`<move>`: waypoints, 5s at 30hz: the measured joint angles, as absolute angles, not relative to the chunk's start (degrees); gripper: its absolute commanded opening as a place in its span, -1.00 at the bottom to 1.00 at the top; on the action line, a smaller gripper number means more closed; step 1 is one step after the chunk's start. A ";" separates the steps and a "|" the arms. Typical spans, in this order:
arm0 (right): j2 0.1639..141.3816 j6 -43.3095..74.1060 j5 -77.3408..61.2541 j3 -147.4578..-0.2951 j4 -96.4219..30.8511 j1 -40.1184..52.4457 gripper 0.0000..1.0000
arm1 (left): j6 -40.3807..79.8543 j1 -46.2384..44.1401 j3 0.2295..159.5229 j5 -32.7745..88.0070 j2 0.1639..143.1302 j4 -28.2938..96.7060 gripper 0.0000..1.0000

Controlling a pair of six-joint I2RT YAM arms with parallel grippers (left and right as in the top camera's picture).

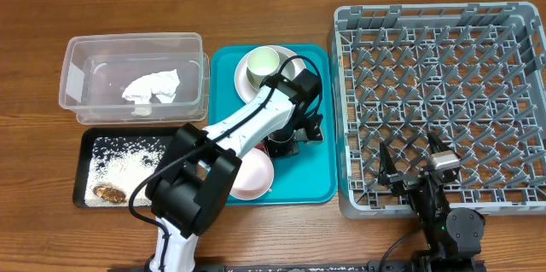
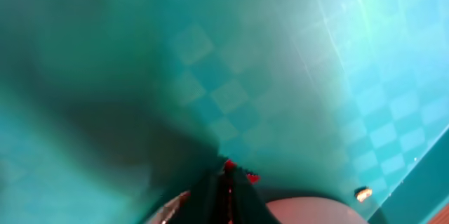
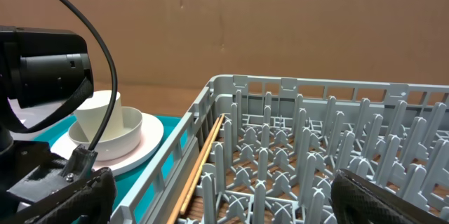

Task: Sort waste into correct bins and load items into the dishwasher

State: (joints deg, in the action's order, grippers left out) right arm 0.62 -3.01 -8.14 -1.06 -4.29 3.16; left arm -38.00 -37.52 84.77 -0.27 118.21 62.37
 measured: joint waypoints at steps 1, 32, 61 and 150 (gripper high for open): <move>0.62 -3.03 -8.12 -1.06 -4.27 3.16 1.00 | -38.04 -37.52 84.77 -0.30 118.21 62.15 -0.92; 0.62 -3.01 -8.14 -1.06 -4.29 3.16 1.00 | -23.22 -24.86 103.33 -4.97 118.21 83.94 0.05; 0.62 -3.01 -8.12 -1.06 -4.29 3.16 1.00 | -23.22 -14.63 85.19 11.42 118.21 70.85 -0.78; 0.62 -3.01 -8.12 -1.06 -4.27 3.16 1.00 | 11.92 -12.62 119.52 19.59 118.24 75.46 -0.15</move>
State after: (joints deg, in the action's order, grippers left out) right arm 0.62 -3.01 -8.12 -1.06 -4.27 3.16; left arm 11.92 -12.62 119.52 19.59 118.24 75.46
